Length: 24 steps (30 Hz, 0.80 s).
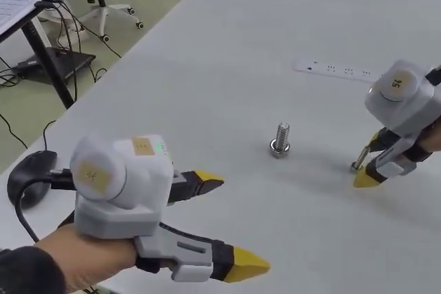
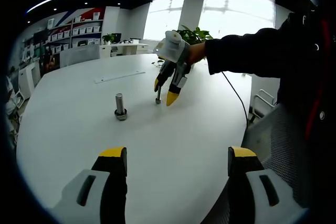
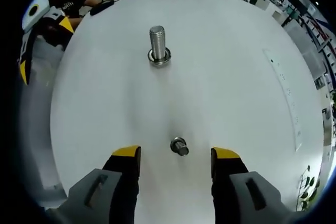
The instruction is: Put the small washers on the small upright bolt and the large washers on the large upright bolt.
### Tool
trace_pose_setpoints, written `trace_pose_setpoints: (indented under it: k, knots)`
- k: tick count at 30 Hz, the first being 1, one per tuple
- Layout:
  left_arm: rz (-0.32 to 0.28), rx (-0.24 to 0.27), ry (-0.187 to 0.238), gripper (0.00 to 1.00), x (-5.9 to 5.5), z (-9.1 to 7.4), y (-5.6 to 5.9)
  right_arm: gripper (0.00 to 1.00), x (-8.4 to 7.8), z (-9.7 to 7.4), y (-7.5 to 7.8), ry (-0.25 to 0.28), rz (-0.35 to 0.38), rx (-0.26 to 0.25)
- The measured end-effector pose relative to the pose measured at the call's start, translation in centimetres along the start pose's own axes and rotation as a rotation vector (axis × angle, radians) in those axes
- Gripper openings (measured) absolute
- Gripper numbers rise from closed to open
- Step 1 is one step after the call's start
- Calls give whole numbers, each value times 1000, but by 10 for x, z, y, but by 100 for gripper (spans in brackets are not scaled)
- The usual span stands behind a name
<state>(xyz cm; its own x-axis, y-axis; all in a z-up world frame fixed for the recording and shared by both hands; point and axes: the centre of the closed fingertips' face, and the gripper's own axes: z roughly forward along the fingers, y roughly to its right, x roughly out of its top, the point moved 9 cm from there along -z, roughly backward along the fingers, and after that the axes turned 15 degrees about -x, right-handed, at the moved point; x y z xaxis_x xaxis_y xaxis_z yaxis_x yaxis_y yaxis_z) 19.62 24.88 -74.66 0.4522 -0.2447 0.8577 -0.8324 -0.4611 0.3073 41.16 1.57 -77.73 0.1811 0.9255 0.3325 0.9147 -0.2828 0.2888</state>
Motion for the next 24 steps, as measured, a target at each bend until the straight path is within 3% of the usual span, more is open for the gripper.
trace_pose_setpoints:
  k: [3, 6, 10, 12, 16, 24]
  knots:
    - [0, -1, 0, 78, 0, 0, 0, 66, -1, 0, 1, 23, 54, -21]
    - [0, -3, 0, 78, 0, 0, 0, 77, -1, -2, -1, 77, 130, -7]
    - [1, -5, 0, 79, 1, 0, 1, 87, -6, -5, -2, 79, 148, 0]
    - [1, -5, 0, 79, 1, 0, 1, 94, -4, -6, -4, 123, 185, -2]
    - [2, -6, 3, 79, 1, 0, 0, 100, -9, -10, -6, 139, 187, -14]
    - [7, -13, 3, 79, 3, 0, 1, 100, -17, -18, -16, 197, 241, -35]
